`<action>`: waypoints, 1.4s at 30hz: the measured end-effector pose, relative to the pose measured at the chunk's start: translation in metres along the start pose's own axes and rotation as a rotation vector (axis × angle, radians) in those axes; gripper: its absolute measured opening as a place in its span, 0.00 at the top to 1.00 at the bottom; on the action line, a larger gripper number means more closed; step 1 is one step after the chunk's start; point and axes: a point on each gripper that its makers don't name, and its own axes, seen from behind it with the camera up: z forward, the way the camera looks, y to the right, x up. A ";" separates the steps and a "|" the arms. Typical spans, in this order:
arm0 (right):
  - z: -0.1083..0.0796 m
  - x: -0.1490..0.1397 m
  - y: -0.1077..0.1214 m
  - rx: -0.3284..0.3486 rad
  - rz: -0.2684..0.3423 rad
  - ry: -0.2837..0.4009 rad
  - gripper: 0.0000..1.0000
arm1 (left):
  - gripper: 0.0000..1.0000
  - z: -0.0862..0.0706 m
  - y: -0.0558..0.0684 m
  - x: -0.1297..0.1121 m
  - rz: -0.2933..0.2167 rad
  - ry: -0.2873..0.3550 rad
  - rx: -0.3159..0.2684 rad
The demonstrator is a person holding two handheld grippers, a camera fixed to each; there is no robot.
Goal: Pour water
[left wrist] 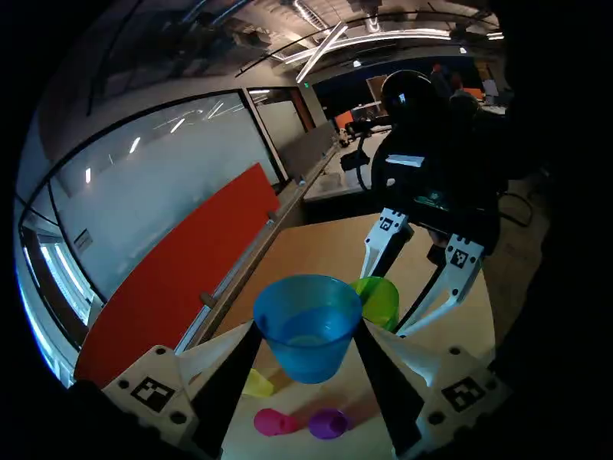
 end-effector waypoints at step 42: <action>-0.005 -0.005 -0.007 0.019 -0.006 0.018 0.16 | 0.16 0.025 0.005 0.005 0.353 -0.052 0.046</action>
